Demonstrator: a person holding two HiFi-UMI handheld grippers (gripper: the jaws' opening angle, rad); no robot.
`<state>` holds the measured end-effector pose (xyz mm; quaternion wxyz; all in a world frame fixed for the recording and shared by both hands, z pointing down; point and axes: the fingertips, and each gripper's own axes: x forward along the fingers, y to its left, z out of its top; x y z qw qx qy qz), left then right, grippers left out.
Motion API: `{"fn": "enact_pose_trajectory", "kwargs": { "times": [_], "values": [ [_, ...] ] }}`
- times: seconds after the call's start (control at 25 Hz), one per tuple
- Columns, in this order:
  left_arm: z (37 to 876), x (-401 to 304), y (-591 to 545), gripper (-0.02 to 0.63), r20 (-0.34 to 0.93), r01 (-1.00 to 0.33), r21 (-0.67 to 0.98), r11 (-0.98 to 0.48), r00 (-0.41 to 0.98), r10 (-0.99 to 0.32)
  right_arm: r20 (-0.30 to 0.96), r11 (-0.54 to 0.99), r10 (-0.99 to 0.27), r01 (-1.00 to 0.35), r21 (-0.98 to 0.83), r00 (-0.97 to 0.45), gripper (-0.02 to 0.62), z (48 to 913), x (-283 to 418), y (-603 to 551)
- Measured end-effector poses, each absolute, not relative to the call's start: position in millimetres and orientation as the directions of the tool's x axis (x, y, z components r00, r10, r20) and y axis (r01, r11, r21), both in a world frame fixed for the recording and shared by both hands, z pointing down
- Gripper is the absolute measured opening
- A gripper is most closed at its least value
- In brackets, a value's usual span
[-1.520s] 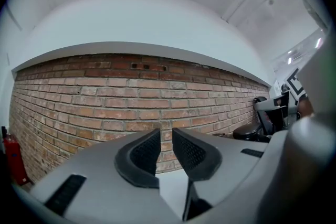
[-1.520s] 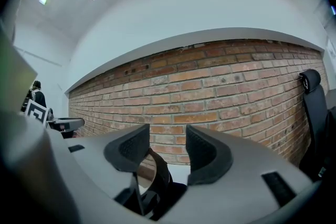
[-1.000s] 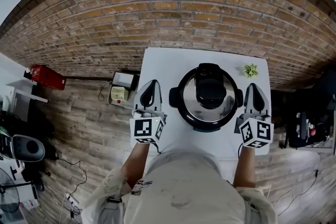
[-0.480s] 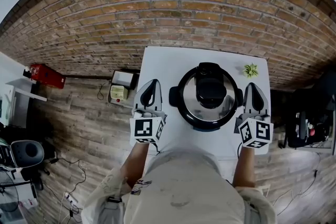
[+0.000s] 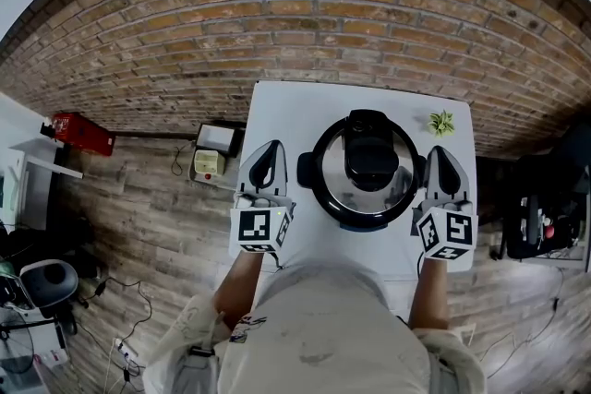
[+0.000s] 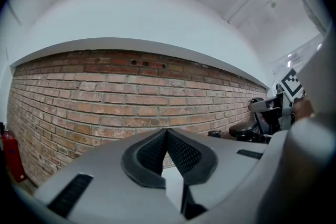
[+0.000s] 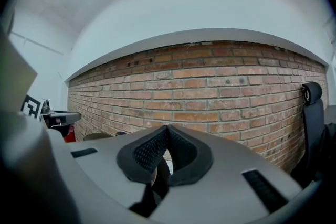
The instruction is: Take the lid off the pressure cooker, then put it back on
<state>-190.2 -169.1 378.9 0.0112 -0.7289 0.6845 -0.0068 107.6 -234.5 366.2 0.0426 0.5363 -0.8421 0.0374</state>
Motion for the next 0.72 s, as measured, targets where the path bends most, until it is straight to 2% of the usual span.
{"fn": "enact_pose_trajectory", "kwargs": {
  "times": [0.72],
  "values": [
    [383.3, -193.2, -169.8, 0.015, 0.004, -0.999, -0.023, -0.047, 0.047, -0.999, 0.130, 0.415, -0.901, -0.910, -0.015, -0.413, 0.017, 373.0, 108.0, -240.6]
  ]
}}
